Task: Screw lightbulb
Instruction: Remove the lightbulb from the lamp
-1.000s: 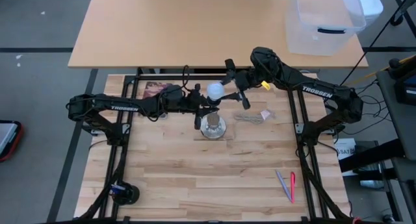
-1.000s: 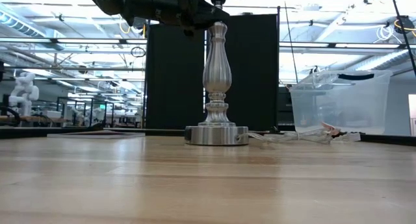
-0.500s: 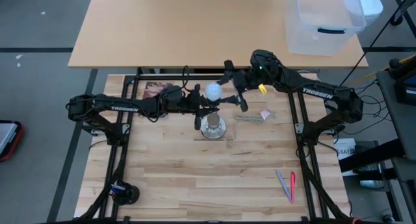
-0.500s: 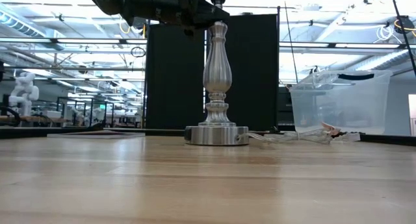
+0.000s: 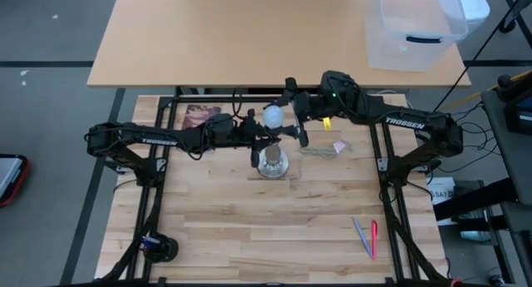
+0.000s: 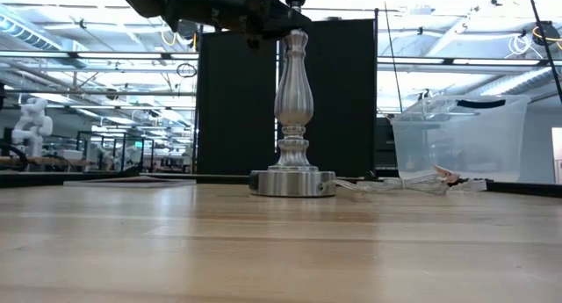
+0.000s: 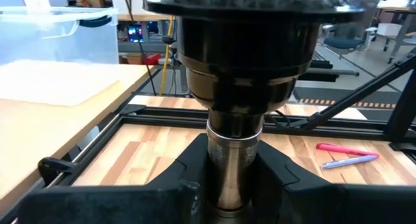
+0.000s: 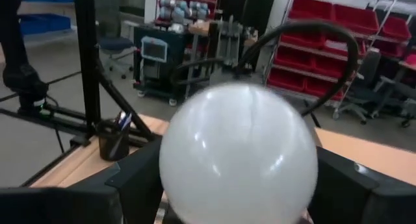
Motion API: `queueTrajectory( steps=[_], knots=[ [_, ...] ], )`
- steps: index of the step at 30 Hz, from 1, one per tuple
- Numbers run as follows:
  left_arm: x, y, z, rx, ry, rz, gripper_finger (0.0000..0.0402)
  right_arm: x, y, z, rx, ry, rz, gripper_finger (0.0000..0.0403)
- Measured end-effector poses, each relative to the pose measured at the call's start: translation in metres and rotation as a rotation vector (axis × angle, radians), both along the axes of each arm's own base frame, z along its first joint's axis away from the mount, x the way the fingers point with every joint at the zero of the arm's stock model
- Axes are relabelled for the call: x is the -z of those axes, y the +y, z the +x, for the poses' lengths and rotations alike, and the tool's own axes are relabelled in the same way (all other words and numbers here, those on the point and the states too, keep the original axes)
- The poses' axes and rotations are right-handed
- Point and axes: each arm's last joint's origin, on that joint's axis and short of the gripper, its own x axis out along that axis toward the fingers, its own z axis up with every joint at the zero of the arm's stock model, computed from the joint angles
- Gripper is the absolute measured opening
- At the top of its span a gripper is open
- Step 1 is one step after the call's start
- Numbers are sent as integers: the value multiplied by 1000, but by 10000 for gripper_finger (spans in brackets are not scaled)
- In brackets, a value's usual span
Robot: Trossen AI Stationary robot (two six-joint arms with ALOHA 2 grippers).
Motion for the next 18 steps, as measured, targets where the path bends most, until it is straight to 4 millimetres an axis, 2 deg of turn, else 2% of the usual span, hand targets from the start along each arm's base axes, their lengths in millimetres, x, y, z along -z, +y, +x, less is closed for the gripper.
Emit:
queueTrajectory(
  steps=[11, 18],
  knots=[
    [0, 0, 0, -17, -8, -12, 72, 4, 3, 14, 59, -35, 3, 293],
    [-1, -2, 1, 54, -11, -5, 72, 4, 4, 13, 7, -42, -16, 246]
  ],
)
